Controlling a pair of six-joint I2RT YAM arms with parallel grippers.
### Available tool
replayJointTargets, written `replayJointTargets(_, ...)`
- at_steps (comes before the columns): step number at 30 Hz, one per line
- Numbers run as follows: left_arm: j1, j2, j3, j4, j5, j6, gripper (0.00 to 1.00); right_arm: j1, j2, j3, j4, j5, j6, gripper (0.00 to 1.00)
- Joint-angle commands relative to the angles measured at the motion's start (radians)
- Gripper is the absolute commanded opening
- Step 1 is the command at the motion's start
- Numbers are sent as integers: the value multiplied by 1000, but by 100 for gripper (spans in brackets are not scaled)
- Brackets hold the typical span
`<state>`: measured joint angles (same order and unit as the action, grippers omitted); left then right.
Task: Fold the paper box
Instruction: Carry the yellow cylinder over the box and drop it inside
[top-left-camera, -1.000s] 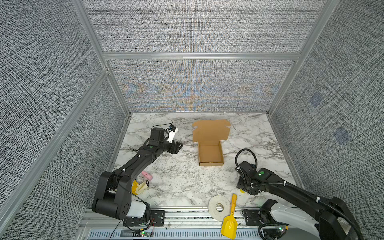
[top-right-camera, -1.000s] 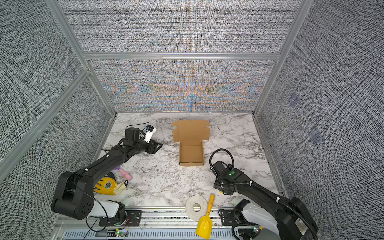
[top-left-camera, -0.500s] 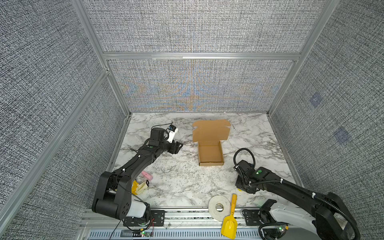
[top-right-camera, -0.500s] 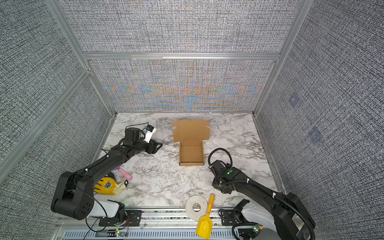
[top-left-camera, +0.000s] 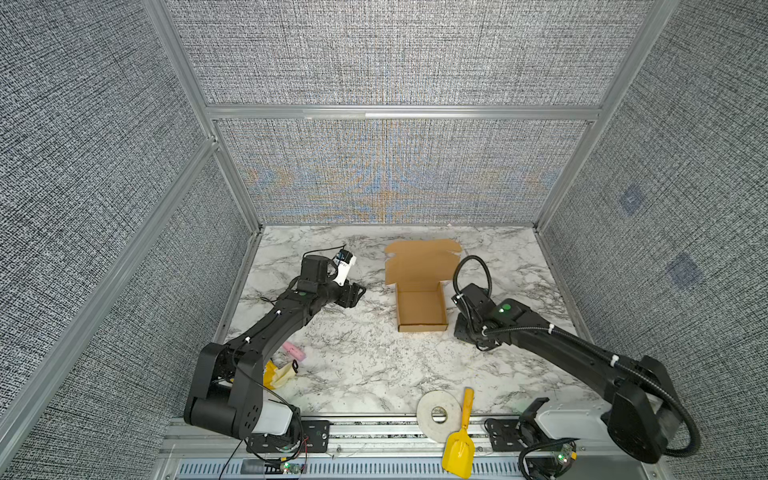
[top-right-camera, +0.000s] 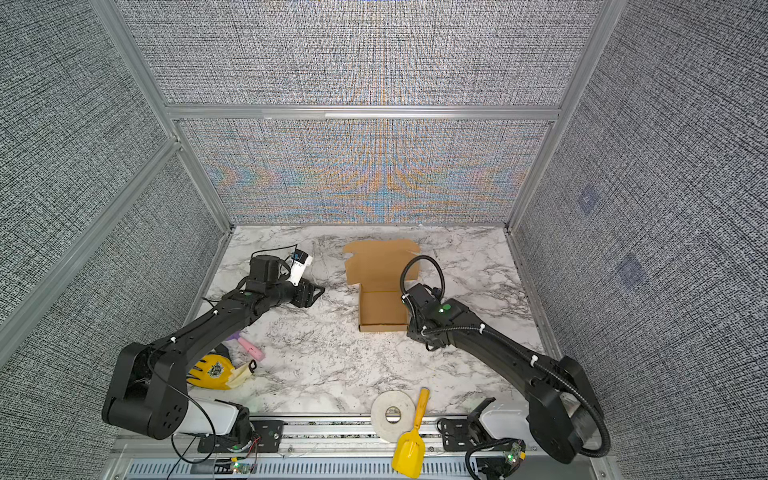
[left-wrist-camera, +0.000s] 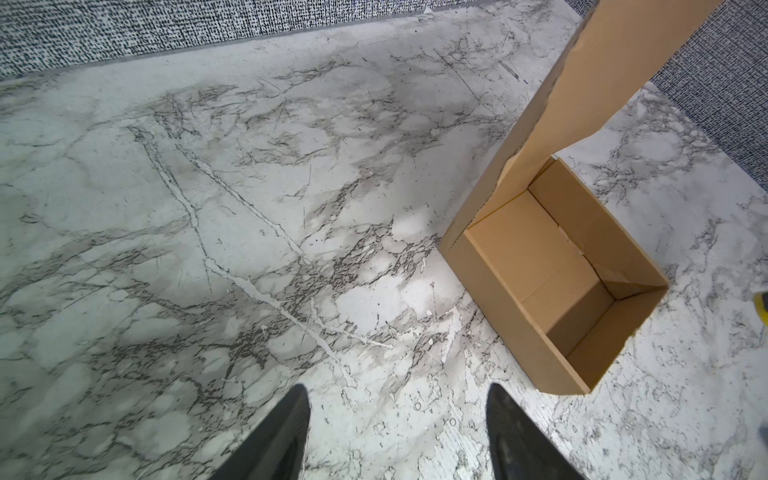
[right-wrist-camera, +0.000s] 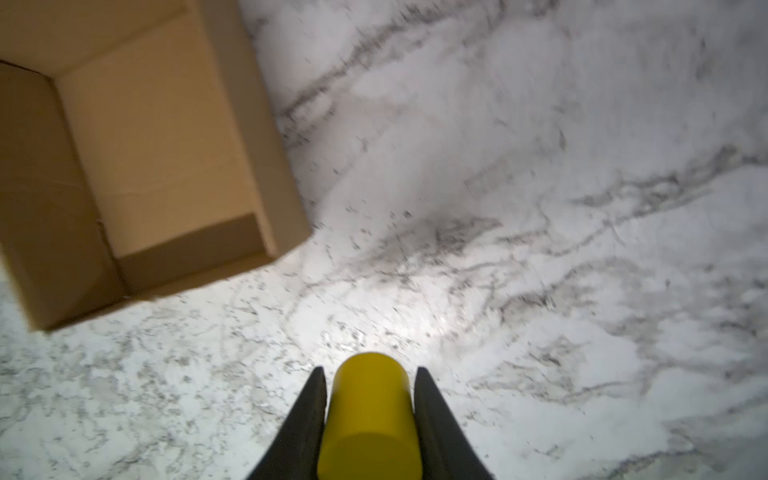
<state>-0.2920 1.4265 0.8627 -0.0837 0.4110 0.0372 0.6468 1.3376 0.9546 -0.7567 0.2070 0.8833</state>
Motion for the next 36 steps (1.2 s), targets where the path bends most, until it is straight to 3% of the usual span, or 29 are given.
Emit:
replayJointTargets(1,2,-1,-6,9,6,10,69,1,86,90,45,15,-92,33)
replayJointTargets(9,2,-15,-4,-1,3,6,69,7,358,348,100,-52,-192,33)
replayJointTargets(16,2,-14,-7,5,9,4,69,-4,456,433,96,-57,-235,33)
replayJointTargets(23,2,-20,-5,5,14,4,69,-12,475,467,96,-52,-255,35)
replayJointTargets(28,2,-33,4,-5,25,3,69,-17,464,474,91,-51,-258,45)
replayJointTargets(32,3,-28,12,3,31,-3,69,-18,446,478,72,-30,-264,48)
replayJointTargets(36,4,-26,30,6,102,-2,69,-20,393,435,75,-12,-257,51)
